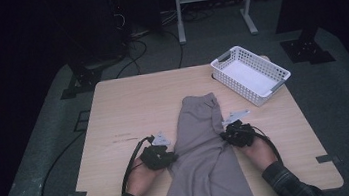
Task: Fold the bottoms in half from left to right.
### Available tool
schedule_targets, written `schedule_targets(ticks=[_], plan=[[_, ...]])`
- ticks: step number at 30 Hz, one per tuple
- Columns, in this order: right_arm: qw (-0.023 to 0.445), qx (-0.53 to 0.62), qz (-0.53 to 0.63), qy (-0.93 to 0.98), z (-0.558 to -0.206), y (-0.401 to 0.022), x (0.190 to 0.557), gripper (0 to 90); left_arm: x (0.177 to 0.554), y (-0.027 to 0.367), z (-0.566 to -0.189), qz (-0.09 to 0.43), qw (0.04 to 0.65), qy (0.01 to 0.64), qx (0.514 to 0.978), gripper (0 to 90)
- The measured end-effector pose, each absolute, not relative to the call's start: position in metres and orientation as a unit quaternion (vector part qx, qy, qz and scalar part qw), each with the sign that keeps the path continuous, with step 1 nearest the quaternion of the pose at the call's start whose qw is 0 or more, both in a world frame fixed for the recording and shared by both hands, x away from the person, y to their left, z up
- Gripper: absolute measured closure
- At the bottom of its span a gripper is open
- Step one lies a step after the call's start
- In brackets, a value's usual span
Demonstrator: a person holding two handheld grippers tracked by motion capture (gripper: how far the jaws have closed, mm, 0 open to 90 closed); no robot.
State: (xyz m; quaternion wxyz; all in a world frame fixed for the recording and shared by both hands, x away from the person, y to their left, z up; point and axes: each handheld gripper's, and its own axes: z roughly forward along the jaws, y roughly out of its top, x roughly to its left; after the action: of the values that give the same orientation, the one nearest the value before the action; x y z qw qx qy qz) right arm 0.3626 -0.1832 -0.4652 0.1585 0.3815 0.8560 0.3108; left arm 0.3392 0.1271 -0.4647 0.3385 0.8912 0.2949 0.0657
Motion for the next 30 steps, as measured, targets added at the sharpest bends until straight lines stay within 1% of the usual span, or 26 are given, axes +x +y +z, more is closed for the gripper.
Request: schedule_targets(ticks=[2,3,6,8,10,12,14,16,17,18,20,24,27,30], plan=[[0.16,0.391,0.312,0.851,-0.463,-0.197,0.361,87.8,0.339,0.127,-0.465,0.066,0.338,0.295,0.891,82.7],[0.168,0.396,0.308,0.849,-0.462,-0.204,0.36,87.7,0.339,0.127,-0.465,0.066,0.338,0.295,0.891,82.7],[0.163,0.407,0.312,0.843,-0.46,-0.221,0.355,86.9,0.34,0.127,-0.465,0.063,0.341,0.297,0.89,82.7],[0.168,0.407,0.309,0.843,-0.459,-0.225,0.35,86.1,0.34,0.127,-0.465,0.063,0.341,0.298,0.89,82.7],[0.169,0.405,0.312,0.843,-0.458,-0.227,0.347,77.8,0.34,0.127,-0.465,0.062,0.342,0.298,0.889,82.5],[0.164,0.407,0.333,0.835,-0.453,-0.23,0.345,72.4,0.34,0.128,-0.465,0.06,0.343,0.3,0.888,82.2],[0.151,0.395,0.362,0.831,-0.446,-0.227,0.343,64.3,0.341,0.128,-0.465,0.058,0.343,0.3,0.888,81.9],[0.128,0.367,0.391,0.834,-0.439,-0.218,0.338,57.5,0.341,0.129,-0.465,0.054,0.346,0.3,0.888,81.0],[0.118,0.35,0.404,0.837,-0.436,-0.211,0.335,55.6,0.342,0.129,-0.465,0.051,0.347,0.301,0.887,79.5],[0.113,0.337,0.411,0.839,-0.434,-0.206,0.333,54.3,0.342,0.13,-0.465,0.049,0.349,0.304,0.885,76.4],[0.103,0.308,0.42,0.848,-0.431,-0.189,0.327,52.5,0.34,0.134,-0.461,0.052,0.357,0.308,0.88,67.0],[0.079,0.264,0.429,0.86,-0.427,-0.161,0.32,50.0,0.332,0.146,-0.451,0.035,0.385,0.314,0.867,56.5],[0.063,0.236,0.423,0.873,-0.429,-0.138,0.318,48.7,0.325,0.145,-0.452,0.024,0.385,0.304,0.871,54.4],[0.048,0.213,0.413,0.884,-0.435,-0.12,0.318,47.2,0.323,0.137,-0.458,0.028,0.366,0.297,0.881,54.4]])
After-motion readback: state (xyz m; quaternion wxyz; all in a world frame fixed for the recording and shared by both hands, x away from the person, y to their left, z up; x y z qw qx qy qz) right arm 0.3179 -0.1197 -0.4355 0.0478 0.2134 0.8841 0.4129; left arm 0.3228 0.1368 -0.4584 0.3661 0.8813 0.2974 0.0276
